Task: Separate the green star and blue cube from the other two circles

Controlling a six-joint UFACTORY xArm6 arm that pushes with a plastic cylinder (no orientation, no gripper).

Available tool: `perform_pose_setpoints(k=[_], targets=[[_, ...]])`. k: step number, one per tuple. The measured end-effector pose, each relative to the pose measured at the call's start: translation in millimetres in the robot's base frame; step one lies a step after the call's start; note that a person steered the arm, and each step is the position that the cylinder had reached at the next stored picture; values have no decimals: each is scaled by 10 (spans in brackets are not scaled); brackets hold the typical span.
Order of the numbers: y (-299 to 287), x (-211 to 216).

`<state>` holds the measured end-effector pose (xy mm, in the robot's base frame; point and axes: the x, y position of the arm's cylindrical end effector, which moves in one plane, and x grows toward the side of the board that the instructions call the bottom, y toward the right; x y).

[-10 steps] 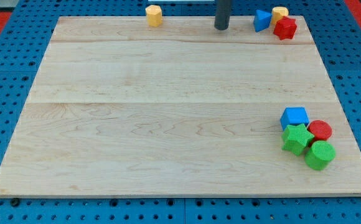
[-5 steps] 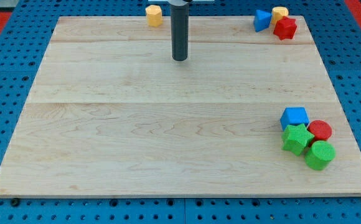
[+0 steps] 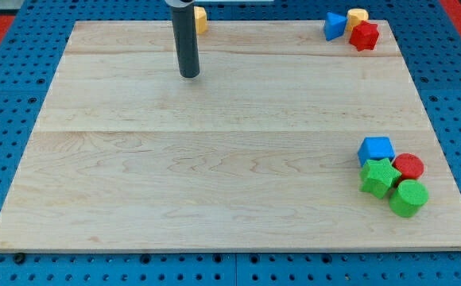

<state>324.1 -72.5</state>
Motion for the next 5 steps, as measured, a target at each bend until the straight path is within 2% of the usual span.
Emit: perform_pose_setpoints(k=[5], targets=[[-323, 0]])
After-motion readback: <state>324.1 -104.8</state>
